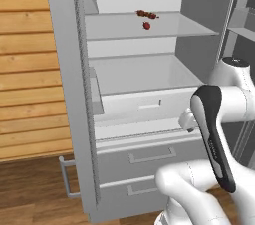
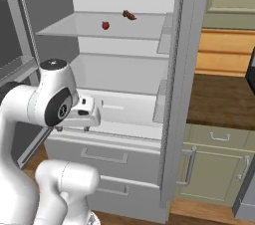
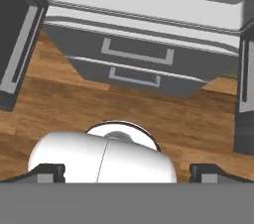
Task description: Take the strawberry from the fridge and place it on top of the pancake, located on the dining counter.
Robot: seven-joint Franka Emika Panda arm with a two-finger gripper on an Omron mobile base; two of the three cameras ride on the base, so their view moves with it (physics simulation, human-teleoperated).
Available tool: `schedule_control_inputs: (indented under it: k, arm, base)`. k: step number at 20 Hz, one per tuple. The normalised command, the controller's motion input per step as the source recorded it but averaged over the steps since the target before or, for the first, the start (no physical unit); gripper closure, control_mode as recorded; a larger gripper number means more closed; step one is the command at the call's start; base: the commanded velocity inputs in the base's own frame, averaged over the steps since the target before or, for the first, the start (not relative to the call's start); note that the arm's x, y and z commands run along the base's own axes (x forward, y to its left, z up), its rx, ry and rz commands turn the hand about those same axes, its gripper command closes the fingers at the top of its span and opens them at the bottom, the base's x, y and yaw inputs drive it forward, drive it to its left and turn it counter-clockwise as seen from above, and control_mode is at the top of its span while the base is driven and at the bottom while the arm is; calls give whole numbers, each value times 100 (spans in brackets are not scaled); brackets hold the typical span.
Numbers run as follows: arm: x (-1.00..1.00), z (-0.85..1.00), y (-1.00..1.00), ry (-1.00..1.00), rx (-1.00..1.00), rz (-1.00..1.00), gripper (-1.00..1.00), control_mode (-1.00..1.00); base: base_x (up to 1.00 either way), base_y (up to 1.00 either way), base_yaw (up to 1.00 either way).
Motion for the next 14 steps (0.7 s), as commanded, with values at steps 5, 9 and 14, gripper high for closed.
schedule_control_inputs:
  k: [5,9,14]
  arm:
    - [0,0,4,9,10,-28,-100,-100]
    - [0,0,0,8,0,-21,-100,-100]
    - [0,-8,0,0,-10,-3,-100,-100]
  base:
    - [0,0,0]
    - [0,0,0]
    - [0,0,0]
